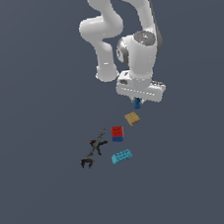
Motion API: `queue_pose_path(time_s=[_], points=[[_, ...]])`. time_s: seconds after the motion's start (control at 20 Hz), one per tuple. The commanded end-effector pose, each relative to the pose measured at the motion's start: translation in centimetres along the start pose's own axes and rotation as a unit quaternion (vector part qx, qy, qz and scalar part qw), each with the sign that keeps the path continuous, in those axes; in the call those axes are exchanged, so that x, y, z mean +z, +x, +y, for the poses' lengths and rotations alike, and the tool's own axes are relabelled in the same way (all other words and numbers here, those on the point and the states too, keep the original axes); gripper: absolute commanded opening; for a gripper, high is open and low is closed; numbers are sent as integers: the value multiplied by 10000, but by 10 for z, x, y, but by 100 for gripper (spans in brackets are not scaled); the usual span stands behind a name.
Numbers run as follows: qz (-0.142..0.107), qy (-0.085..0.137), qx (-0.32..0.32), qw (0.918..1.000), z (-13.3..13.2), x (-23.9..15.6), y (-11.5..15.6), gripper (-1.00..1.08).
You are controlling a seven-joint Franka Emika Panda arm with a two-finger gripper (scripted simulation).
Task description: Pick up a designated object from a clutter of objects.
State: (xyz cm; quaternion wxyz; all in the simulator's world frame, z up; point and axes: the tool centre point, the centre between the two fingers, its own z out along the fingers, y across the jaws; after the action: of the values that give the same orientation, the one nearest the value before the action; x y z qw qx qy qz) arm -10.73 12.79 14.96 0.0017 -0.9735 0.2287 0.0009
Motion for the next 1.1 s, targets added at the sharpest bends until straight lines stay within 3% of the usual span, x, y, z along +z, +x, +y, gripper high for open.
queue_pose_path(time_s=[0.0, 1.05], points=[[-6, 6, -3, 10000, 7, -22, 11, -100], [6, -7, 7, 10000, 62, -206, 114, -100]])
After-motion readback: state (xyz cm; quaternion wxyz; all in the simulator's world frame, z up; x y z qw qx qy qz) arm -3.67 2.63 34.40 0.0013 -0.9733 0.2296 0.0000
